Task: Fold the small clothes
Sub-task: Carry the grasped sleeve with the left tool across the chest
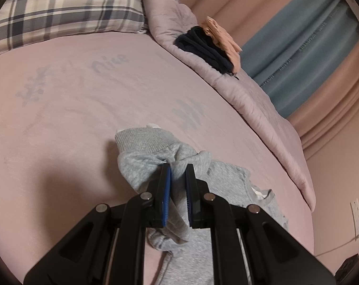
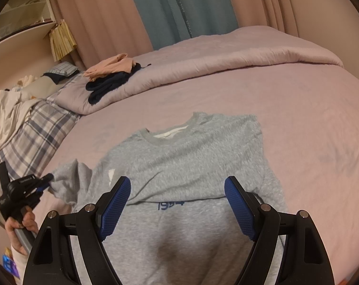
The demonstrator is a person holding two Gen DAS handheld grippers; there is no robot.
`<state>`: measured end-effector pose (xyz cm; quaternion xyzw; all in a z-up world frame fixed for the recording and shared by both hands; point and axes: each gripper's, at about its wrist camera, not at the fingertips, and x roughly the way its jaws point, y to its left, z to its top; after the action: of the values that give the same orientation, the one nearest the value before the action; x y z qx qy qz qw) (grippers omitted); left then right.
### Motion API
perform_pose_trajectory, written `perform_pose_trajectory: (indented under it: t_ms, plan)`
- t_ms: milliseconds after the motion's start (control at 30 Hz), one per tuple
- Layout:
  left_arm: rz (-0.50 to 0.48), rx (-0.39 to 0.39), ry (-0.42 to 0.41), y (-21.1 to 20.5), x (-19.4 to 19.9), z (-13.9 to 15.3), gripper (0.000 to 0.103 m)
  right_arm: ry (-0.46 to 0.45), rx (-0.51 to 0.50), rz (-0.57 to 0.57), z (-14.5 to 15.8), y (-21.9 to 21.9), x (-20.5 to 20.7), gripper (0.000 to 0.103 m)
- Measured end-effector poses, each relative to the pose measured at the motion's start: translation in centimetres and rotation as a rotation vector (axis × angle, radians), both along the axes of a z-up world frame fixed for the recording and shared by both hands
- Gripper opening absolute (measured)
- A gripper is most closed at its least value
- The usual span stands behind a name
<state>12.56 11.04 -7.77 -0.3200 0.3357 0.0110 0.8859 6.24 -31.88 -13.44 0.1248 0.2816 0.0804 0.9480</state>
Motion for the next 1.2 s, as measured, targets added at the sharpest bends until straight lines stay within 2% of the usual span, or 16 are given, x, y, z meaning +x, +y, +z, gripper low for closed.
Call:
perform_pose_trajectory:
  t_ms: [567,833,1000,1100,1200]
  plan:
    - [-0.14,0.044,-0.006,-5.2,0.4,1.3,0.011,0.0,0.029,-0.014,0.1,-0.6,-0.5,0.081]
    - [-0.233,0.023,0.008,-8.3,1.2,1.4,0.011,0.002,0.047,-0.016,0.1,-1.2,-0.5,0.081]
    - [-0.29,0.081,0.029,-11.0,1.3,0.1,0.011,0.007,0.056,-0.02,0.0,-1.7,-0.5,0.081]
    - [-0.323,0.09,0.048,-12.2,1.5,-1.0,0.011,0.011,0.06,-0.026,-0.2,-1.9,-0.5,0.081]
    - [-0.333,0.119,0.04,-12.8,1.5,-1.3,0.011,0.015,0.061,-0.039,-0.2,-2.3,-0.5,0.081]
